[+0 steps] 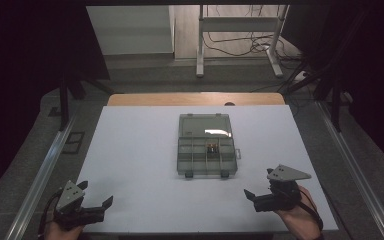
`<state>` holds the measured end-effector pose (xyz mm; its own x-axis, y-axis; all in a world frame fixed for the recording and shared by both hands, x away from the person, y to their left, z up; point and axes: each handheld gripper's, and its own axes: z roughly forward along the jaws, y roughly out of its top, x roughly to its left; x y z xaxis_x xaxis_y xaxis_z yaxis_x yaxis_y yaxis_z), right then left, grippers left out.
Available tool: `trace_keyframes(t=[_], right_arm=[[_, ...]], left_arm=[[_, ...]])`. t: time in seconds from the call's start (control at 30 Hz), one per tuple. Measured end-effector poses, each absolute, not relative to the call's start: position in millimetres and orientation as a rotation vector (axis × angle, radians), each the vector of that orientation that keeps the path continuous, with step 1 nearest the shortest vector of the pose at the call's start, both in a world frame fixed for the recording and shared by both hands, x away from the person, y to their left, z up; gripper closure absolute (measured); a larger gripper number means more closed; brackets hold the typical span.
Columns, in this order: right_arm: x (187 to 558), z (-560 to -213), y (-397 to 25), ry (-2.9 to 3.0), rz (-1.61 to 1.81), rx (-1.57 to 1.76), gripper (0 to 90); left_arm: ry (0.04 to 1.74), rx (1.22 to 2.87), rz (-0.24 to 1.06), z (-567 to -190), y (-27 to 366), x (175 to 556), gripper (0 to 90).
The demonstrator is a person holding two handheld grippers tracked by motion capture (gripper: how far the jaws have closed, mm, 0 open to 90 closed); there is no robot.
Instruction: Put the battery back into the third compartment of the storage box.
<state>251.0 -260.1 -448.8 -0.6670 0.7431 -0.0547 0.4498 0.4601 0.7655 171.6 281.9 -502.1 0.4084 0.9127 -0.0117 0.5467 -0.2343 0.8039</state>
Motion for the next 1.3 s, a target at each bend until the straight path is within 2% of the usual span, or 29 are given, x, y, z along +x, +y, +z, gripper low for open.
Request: trace_keyframes(t=[1.3], right_arm=[[222.6,-463.0,-309.5,2.209,0.967,1.157,0.0]], left_arm=[[1.243,1.910,0.620,-501.9,281.8,171.1,2.3]])
